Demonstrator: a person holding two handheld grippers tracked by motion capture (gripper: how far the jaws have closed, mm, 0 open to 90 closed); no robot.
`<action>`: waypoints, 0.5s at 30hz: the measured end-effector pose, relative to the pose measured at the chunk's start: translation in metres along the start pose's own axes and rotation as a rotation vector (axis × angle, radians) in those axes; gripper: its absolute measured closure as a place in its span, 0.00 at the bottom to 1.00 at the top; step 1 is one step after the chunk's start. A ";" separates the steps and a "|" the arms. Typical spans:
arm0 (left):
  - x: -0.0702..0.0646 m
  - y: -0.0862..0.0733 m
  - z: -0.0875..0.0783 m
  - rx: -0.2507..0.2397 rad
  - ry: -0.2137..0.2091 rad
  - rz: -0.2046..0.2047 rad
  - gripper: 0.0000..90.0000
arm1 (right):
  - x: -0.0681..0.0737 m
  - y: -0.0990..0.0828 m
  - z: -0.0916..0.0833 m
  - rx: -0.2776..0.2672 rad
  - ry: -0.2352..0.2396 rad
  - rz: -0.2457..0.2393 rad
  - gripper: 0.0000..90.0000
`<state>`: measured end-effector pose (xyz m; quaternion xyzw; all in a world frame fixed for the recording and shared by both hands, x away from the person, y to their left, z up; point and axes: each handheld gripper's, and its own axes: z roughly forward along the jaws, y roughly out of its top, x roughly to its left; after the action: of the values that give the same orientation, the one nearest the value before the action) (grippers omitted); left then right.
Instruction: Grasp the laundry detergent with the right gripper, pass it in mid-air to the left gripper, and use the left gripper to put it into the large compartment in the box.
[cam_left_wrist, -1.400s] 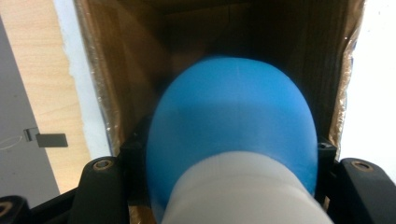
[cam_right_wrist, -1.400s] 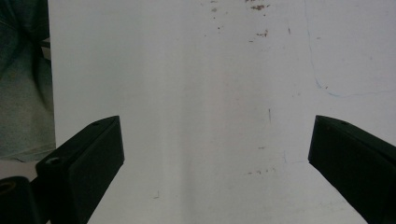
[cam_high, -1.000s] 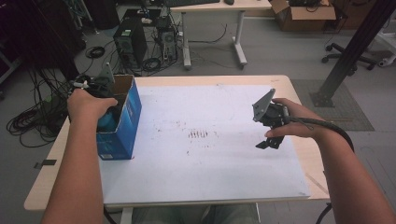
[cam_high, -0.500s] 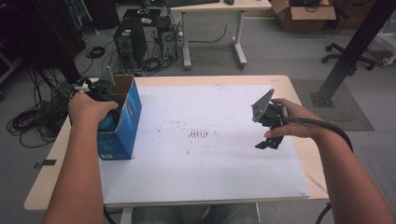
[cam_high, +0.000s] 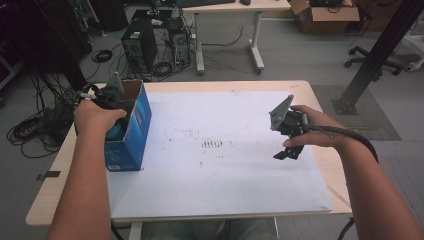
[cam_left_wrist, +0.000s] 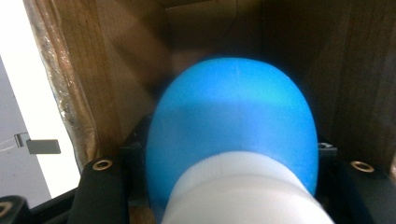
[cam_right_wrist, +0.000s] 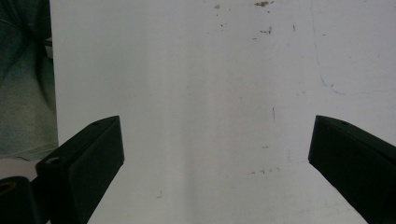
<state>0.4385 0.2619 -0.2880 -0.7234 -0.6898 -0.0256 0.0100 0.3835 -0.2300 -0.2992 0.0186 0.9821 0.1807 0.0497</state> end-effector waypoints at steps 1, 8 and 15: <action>0.000 0.000 0.000 0.000 0.001 0.000 0.42 | 0.000 0.000 0.000 0.001 0.000 0.000 0.04; 0.000 -0.001 -0.001 -0.010 0.010 0.008 0.41 | 0.001 -0.001 -0.002 0.001 -0.005 -0.001 0.04; -0.001 -0.001 -0.003 -0.015 -0.004 0.000 0.33 | 0.002 -0.005 -0.002 -0.003 -0.009 0.006 0.04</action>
<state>0.4373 0.2608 -0.2851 -0.7234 -0.6898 -0.0295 0.0031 0.3811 -0.2351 -0.2993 0.0223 0.9816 0.1821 0.0534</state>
